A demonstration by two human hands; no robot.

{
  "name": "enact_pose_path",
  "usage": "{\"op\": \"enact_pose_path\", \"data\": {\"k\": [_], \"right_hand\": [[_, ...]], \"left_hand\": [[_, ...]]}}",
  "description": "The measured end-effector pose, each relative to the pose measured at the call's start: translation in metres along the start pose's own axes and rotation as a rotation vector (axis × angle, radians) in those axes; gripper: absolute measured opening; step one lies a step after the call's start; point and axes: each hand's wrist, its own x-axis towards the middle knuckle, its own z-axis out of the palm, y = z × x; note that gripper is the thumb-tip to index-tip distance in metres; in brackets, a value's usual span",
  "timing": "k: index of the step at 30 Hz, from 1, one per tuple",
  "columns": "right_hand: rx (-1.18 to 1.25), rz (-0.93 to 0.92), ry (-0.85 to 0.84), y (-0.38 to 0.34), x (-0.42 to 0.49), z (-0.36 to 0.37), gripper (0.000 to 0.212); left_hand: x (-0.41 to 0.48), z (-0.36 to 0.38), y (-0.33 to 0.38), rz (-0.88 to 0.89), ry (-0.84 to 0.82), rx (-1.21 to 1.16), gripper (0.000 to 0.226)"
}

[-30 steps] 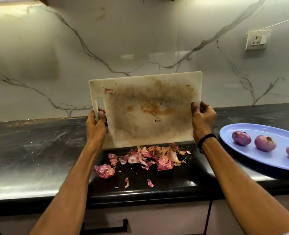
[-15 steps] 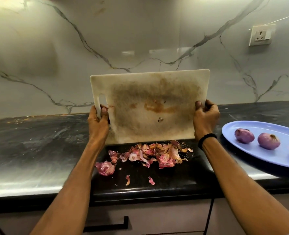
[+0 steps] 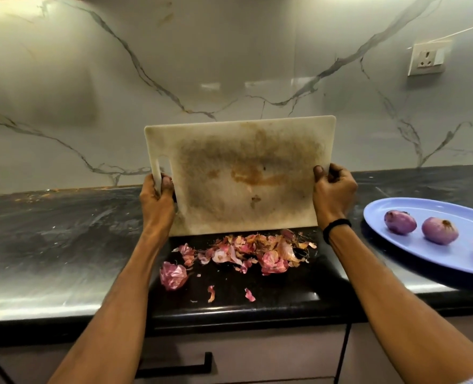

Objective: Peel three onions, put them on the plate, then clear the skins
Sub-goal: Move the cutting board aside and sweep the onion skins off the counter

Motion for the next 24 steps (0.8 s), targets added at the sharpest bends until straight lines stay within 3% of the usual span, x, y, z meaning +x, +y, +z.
{"op": "enact_pose_path", "data": {"k": [5,10,12,14,16,17,19,20,21,24], "right_hand": [[-0.189,-0.074,-0.028,-0.006,-0.006,0.002,0.042],[-0.219,-0.645,-0.048,-0.020,-0.028,0.011,0.039],[-0.242,-0.827,-0.281,-0.022,-0.033,0.016,0.031],[-0.334,-0.860,-0.590,-0.018,-0.040,0.020,0.023],[-0.397,-0.808,-0.632,-0.012,-0.048,0.021,0.018],[-0.375,-0.742,-0.529,-0.012,-0.051,0.020,0.016],[-0.337,-0.544,-0.168,-0.018,-0.045,0.015,0.015],[-0.371,-0.423,-0.024,-0.021,-0.036,0.012,0.023],[-0.416,-0.263,0.012,-0.022,-0.026,0.008,0.038],[-0.292,0.155,-0.271,-0.012,-0.009,-0.001,0.070]], "left_hand": [[0.002,-0.002,0.001,-0.041,-0.032,0.026,0.014],[0.001,-0.001,0.003,-0.040,-0.035,0.037,0.016],[0.000,-0.002,0.003,-0.043,-0.046,0.040,0.016],[-0.001,-0.002,0.004,-0.045,-0.057,0.036,0.017],[-0.002,-0.004,0.004,-0.069,-0.084,0.006,0.022],[-0.003,-0.007,0.005,-0.091,-0.108,-0.014,0.024],[-0.003,-0.012,0.005,-0.129,-0.168,-0.046,0.028],[-0.003,-0.014,0.006,-0.141,-0.200,-0.051,0.029],[-0.004,-0.015,0.007,-0.150,-0.227,-0.047,0.031],[-0.006,-0.014,0.010,-0.136,-0.252,0.001,0.044]]}}
